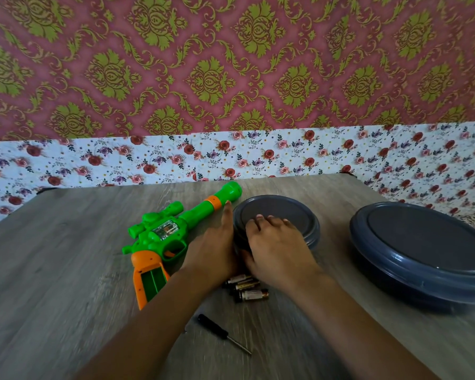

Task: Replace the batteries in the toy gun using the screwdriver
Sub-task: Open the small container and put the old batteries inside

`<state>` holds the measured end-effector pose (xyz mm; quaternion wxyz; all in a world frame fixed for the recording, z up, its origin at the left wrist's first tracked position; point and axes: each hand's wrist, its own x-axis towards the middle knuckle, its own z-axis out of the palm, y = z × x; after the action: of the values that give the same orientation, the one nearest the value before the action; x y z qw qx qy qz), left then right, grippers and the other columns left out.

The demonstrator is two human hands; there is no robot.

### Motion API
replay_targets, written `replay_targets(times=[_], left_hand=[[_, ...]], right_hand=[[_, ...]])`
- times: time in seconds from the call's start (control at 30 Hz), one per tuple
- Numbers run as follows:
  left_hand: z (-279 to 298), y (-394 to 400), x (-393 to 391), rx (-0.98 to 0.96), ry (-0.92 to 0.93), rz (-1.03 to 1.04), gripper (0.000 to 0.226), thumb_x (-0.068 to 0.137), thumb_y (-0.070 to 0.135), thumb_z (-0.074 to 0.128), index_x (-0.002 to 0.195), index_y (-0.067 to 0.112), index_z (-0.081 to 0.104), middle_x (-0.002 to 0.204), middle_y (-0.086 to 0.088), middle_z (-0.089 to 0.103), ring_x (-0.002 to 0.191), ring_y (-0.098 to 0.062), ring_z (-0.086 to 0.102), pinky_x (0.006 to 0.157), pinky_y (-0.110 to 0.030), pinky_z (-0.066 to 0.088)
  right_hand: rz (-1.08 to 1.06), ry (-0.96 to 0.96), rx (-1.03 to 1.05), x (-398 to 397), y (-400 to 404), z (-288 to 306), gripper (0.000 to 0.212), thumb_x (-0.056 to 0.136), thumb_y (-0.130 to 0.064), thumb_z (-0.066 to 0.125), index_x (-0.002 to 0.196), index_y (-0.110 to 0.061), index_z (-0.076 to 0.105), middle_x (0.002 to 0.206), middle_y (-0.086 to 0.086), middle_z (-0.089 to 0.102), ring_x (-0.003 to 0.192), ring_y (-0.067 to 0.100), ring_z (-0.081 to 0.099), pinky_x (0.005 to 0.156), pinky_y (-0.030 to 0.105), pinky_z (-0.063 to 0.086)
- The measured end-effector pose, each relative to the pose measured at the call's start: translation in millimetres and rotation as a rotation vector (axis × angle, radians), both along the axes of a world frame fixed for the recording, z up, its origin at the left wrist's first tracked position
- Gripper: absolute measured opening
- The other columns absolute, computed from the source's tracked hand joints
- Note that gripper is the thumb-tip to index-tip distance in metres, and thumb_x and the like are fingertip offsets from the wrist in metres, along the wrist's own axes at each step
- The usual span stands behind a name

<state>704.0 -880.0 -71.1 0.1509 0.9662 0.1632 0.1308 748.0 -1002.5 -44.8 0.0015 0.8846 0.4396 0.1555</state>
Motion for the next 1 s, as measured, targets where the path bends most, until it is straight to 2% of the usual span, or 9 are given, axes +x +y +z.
replay_targets(times=[0.27, 0.43, 0.57, 0.63, 0.67, 0.73, 0.77, 0.87, 1.0], left_hand=[[0.0, 2.6, 2.6, -0.160, -0.092, -0.077, 0.107, 0.080, 0.016, 0.066, 0.148, 0.009, -0.016, 0.104, -0.013, 0.068, 0.093, -0.029, 0.064, 0.077, -0.038, 0.050], [-4.3, 5.4, 3.8, -0.163, -0.088, -0.047, 0.111, 0.079, 0.021, 0.067, 0.147, 0.012, -0.021, 0.110, -0.013, 0.067, 0.097, -0.031, 0.063, 0.081, -0.041, 0.050], [-8.3, 8.2, 3.6, -0.139, -0.076, -0.027, 0.113, 0.077, 0.026, 0.067, 0.146, 0.015, -0.022, 0.103, -0.011, 0.069, 0.093, -0.029, 0.065, 0.078, -0.043, 0.052], [-9.0, 8.4, 3.4, -0.138, -0.076, -0.028, 0.114, 0.077, 0.027, 0.067, 0.146, 0.014, -0.022, 0.103, -0.010, 0.069, 0.093, -0.029, 0.064, 0.077, -0.042, 0.052], [-9.6, 8.3, 3.3, -0.138, -0.074, -0.024, 0.114, 0.077, 0.027, 0.067, 0.146, 0.013, -0.022, 0.103, -0.011, 0.069, 0.093, -0.030, 0.064, 0.076, -0.042, 0.052], [-10.1, 7.0, 3.3, -0.142, -0.071, -0.011, 0.114, 0.077, 0.027, 0.067, 0.146, 0.009, -0.021, 0.103, -0.012, 0.069, 0.093, -0.030, 0.064, 0.076, -0.041, 0.051], [-10.2, 6.0, 3.2, -0.147, -0.072, -0.007, 0.114, 0.077, 0.026, 0.067, 0.146, 0.007, -0.021, 0.103, -0.012, 0.069, 0.094, -0.031, 0.064, 0.076, -0.040, 0.051], [-10.4, 5.3, 5.6, -0.178, -0.087, 0.000, 0.115, 0.077, 0.025, 0.069, 0.145, 0.001, -0.020, 0.106, -0.013, 0.069, 0.098, -0.032, 0.063, 0.076, -0.037, 0.049], [-13.2, 6.8, 6.4, -0.199, -0.092, 0.014, 0.119, 0.074, 0.030, 0.072, 0.146, 0.002, -0.019, 0.107, -0.010, 0.070, 0.100, -0.031, 0.063, 0.077, -0.037, 0.049]], right_hand=[[0.077, -0.023, 0.016, 4.3, -2.6, 5.6, 0.043, 0.090, -0.038, 0.044, 0.116, -0.005, 0.051, 0.120, 0.016, 0.057, 0.110, 0.033, 0.054, 0.091, 0.042, 0.044], [0.130, -0.002, -0.003, 7.0, -5.0, 6.9, 0.040, 0.093, -0.039, 0.042, 0.117, -0.007, 0.048, 0.126, 0.015, 0.055, 0.116, 0.033, 0.051, 0.096, 0.042, 0.041], [0.131, -0.040, -0.033, 9.6, -3.9, 3.2, 0.041, 0.094, -0.038, 0.041, 0.118, -0.006, 0.047, 0.126, 0.018, 0.055, 0.116, 0.035, 0.051, 0.096, 0.044, 0.042], [0.138, -0.086, -0.031, 10.9, -3.5, 0.5, 0.040, 0.090, -0.036, 0.049, 0.111, -0.002, 0.053, 0.115, 0.023, 0.061, 0.105, 0.039, 0.059, 0.088, 0.047, 0.049], [0.143, -0.112, -0.022, 11.9, -3.4, -1.7, 0.038, 0.085, -0.035, 0.056, 0.102, -0.001, 0.057, 0.103, 0.024, 0.066, 0.093, 0.040, 0.064, 0.078, 0.048, 0.054], [0.141, -0.138, 0.008, 15.4, -3.7, -5.2, 0.036, 0.072, -0.035, 0.066, 0.085, -0.002, 0.061, 0.081, 0.021, 0.070, 0.071, 0.037, 0.068, 0.059, 0.043, 0.058], [0.150, -0.141, 0.037, 16.9, -3.6, -6.7, 0.035, 0.068, -0.035, 0.067, 0.081, -0.003, 0.062, 0.076, 0.019, 0.070, 0.066, 0.035, 0.068, 0.055, 0.041, 0.057], [0.167, -0.146, 0.075, 18.0, -3.8, -7.0, 0.034, 0.067, -0.036, 0.067, 0.079, -0.005, 0.061, 0.073, 0.016, 0.070, 0.064, 0.031, 0.068, 0.052, 0.037, 0.057], [0.176, -0.156, 0.118, 18.7, -4.8, -7.5, 0.033, 0.069, -0.037, 0.067, 0.080, -0.006, 0.062, 0.073, 0.014, 0.070, 0.065, 0.029, 0.068, 0.053, 0.033, 0.057]])
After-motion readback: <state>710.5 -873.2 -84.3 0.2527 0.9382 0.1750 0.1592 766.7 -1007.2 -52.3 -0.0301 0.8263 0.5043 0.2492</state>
